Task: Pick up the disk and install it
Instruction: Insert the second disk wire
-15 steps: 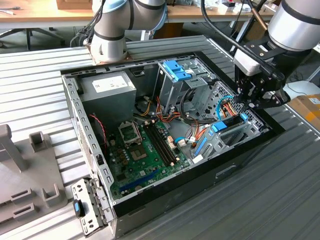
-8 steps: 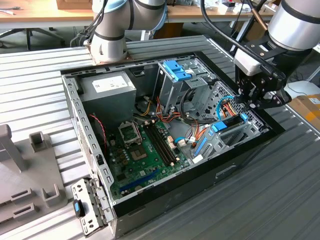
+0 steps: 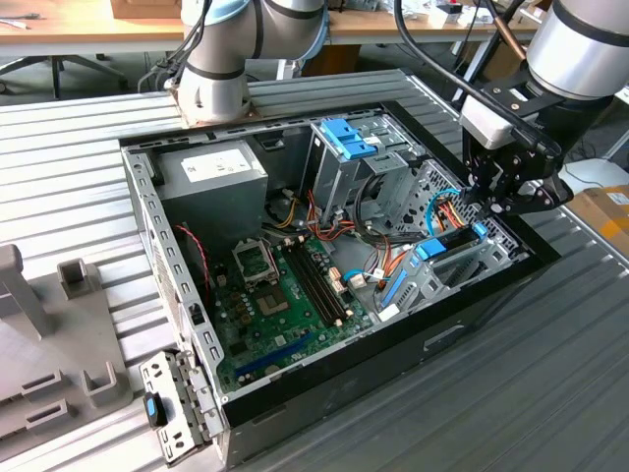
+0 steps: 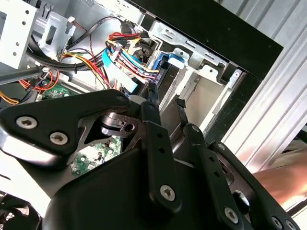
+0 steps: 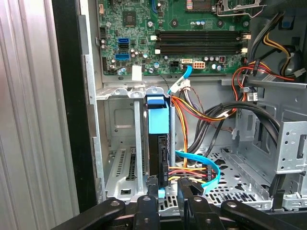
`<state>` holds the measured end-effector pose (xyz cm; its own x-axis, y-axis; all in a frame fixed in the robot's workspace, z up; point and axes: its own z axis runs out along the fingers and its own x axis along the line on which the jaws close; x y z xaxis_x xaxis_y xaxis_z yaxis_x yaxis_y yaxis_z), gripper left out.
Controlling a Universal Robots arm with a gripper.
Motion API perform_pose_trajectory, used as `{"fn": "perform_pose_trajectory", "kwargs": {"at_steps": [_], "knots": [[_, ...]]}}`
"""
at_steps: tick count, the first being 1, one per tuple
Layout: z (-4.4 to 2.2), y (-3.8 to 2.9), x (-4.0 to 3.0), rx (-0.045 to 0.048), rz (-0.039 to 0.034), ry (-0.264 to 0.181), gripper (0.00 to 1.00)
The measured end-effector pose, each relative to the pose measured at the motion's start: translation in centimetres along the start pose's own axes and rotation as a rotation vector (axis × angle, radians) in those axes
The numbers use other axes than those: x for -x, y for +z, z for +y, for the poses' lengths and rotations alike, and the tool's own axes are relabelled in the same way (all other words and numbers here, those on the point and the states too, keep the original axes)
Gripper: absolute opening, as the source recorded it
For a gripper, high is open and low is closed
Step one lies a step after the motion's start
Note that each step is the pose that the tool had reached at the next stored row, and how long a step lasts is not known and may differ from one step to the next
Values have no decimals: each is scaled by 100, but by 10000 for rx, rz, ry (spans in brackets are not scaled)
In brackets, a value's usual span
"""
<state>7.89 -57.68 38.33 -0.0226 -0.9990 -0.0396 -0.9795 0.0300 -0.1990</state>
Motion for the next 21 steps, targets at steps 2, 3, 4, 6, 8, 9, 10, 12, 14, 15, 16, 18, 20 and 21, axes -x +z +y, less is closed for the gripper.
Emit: {"fn": "perform_pose_trajectory", "kwargs": {"at_steps": [2, 3, 4, 6, 8, 9, 10, 12, 14, 15, 16, 18, 20, 21], "knots": [[0, 0, 0, 0, 0, 0, 30], [-1, 0, 0, 1, 0, -1, 30], [-1, 0, 0, 1, 0, -1, 30], [0, 0, 0, 2, 3, -1, 30], [-6, -28, 1, 2, 5, 0, 30], [-11, -53, 3, 2, 4, 1, 30], [-19, -92, 4, 1, 4, 2, 30], [-36, -170, 7, 1, 6, 7, 30], [-31, -168, 17, 0, 1, 9, 30], [-26, -170, 32, 1, 4, 8, 30], [-20, -170, 49, 1, 4, 8, 30], [-6, -167, 79, 1, 4, 8, 30], [0, -156, 128, 1, 5, 7, 30], [1, -155, 155, 1, 6, 8, 30]]}}
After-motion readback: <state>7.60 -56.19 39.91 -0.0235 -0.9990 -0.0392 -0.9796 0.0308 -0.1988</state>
